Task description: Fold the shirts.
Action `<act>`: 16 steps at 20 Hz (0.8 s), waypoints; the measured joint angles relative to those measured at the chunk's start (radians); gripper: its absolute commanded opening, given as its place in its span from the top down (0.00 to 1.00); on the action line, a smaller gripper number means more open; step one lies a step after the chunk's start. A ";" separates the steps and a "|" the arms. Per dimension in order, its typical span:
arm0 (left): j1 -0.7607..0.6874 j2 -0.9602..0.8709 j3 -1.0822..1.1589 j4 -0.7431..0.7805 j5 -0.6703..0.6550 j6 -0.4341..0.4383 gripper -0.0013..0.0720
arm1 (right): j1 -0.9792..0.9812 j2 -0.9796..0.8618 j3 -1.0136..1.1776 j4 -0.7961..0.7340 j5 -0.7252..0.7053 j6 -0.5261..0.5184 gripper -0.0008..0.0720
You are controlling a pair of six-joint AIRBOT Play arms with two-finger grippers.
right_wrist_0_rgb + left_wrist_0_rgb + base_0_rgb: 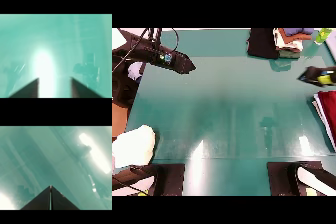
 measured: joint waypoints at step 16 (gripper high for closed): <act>0.000 0.000 0.000 0.000 0.007 0.000 0.94 | 0.415 -0.094 0.002 0.022 -0.092 -0.027 0.96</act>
